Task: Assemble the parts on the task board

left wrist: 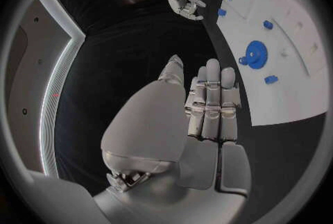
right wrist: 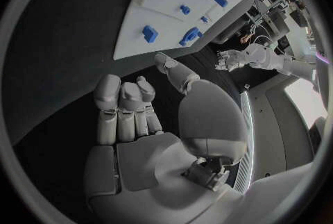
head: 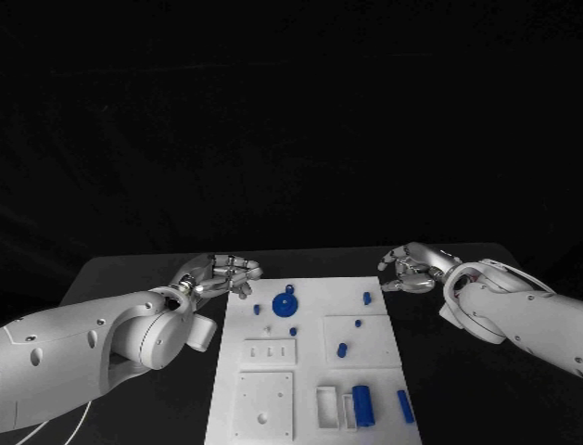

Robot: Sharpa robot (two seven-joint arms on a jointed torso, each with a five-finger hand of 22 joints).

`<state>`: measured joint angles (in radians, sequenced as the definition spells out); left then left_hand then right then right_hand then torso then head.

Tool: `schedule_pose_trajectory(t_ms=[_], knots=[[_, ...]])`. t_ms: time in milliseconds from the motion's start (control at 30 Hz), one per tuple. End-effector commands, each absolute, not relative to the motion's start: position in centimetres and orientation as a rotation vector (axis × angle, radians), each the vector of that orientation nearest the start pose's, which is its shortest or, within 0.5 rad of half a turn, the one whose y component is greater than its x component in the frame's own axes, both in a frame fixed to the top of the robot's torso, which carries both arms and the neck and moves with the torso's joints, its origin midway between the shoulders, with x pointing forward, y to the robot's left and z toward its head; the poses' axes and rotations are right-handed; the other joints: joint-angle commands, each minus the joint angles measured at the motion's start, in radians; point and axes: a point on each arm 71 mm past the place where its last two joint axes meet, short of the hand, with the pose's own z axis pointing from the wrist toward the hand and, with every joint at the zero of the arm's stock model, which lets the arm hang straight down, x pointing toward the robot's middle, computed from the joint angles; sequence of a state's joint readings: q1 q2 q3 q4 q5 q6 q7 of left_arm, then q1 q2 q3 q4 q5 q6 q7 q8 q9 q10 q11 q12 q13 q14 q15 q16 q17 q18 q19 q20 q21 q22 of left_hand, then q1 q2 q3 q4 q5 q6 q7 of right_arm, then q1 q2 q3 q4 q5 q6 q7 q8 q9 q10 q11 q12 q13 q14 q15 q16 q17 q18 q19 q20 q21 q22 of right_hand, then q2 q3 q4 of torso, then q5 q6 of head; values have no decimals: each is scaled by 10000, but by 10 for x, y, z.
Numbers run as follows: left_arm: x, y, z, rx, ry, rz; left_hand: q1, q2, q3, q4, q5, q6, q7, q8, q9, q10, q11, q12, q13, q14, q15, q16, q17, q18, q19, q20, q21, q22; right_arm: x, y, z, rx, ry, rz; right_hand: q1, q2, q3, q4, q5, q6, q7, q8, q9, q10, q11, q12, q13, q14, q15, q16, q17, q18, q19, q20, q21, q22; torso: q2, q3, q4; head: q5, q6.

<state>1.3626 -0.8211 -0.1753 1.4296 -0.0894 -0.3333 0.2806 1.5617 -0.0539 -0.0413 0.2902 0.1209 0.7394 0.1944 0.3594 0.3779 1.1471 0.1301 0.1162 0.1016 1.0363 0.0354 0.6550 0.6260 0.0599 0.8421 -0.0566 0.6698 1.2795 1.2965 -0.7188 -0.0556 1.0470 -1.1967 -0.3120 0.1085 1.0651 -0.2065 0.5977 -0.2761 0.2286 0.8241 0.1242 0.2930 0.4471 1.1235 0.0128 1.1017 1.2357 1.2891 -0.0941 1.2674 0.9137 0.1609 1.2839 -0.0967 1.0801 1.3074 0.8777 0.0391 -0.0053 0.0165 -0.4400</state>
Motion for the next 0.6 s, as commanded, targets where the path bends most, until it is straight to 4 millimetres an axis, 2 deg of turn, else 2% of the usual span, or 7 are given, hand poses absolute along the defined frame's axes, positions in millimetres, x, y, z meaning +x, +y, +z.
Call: schedule_pose_trajectory(t_ms=[33, 67, 200, 267, 433, 467, 600], knots=[[518, 227, -156, -9784, 15076, -13704, -27, 31, 50, 2, -3, 76, 10, 32, -4, 47, -7, 45, 11, -6, -40, 62, -9, 361, 27, -57, 58, -10, 574, -285, -168, 594, 16160, 5827, -29, 57, -26, -56, 55, 81, -5, 21, -8, -53, -15, -36, -18, -6, -40, -65, 13, 1009, -43, 25, -41, 172, -5, 93, -46, 24, -14], [518, 227, -156, -9785, 15099, -13720, -20, 26, 50, 2, -1, 78, 8, 34, -6, 19, 1, 25, 4, -6, -41, 63, -12, 358, 29, -63, 61, -13, 574, -285, -171, 598, 16210, 5778, -15, 58, -23, -63, 59, 79, -6, 20, -9, -52, -16, -36, -19, -5, -41, -67, 15, 1009, -43, 25, -42, 171, -5, 82, -43, 21, -34], [518, 226, -157, -9786, 15076, -13714, -18, 22, 42, 4, -9, 73, 10, 31, -13, -78, 27, -40, -19, -17, -32, 60, -22, 344, 24, -72, 64, -22, 576, -286, -180, 685, 16331, 5661, 139, 75, 63, -83, 88, 72, -19, 13, -20, -50, -28, -40, -29, 7, -51, -86, 24, 1009, -44, 30, -53, 159, -2, 125, -42, -2, -109], [518, 227, -158, -9779, 15050, -13717, -17, 19, 40, 4, -10, 74, 10, 31, -14, -85, 29, -45, -20, -19, -31, 59, -23, 342, 23, -73, 65, -23, 577, -285, -185, 738, 16363, 5600, 204, 82, 118, -78, 93, 61, -23, 5, -29, -50, -32, -43, -35, 12, -55, -98, 29, 1009, -43, 37, -58, 155, 2, 107, -23, -32, -143], [518, 227, -159, -9824, 15035, -13735, -12, 18, 40, 3, -11, 76, 9, 32, -15, -94, 29, -53, -22, -18, -30, 60, -24, 340, 22, -74, 65, -25, 578, -279, -192, 814, 16224, 5282, 225, 86, 157, -57, 23, 18, -37, -21, -49, -42, -45, -41, -41, 25, -66, -111, 40, 1009, -30, 51, -57, 150, 19, 169, -4, -5, -213], [518, 227, -159, -9825, 15050, -13743, -14, 19, 40, 4, -11, 76, 9, 32, -15, -94, 29, -53, -22, -18, -30, 61, -24, 340, 22, -75, 66, -26, 579, -278, -193, 835, 16181, 5241, 260, 74, 206, -50, -141, 10, -42, -25, -58, -33, -53, -37, -46, 38, -74, -120, 53, 1009, -14, 54, -56, 146, 21, 189, -5, 12, -219], [518, 225, -159, -9817, 15096, -13784, -20, 28, 40, 8, -13, 81, 8, 35, -15, -83, 28, -50, -18, -15, -31, 64, -25, 336, 24, -75, 68, -28, 580, -275, -195, 864, 16194, 5224, 227, 61, 242, -16, -443, 1, -56, -30, -74, -19, -63, -29, -52, 60, -85, -129, 83, 1009, 16, 60, -55, 138, 30, 214, 10, -13, -247]])
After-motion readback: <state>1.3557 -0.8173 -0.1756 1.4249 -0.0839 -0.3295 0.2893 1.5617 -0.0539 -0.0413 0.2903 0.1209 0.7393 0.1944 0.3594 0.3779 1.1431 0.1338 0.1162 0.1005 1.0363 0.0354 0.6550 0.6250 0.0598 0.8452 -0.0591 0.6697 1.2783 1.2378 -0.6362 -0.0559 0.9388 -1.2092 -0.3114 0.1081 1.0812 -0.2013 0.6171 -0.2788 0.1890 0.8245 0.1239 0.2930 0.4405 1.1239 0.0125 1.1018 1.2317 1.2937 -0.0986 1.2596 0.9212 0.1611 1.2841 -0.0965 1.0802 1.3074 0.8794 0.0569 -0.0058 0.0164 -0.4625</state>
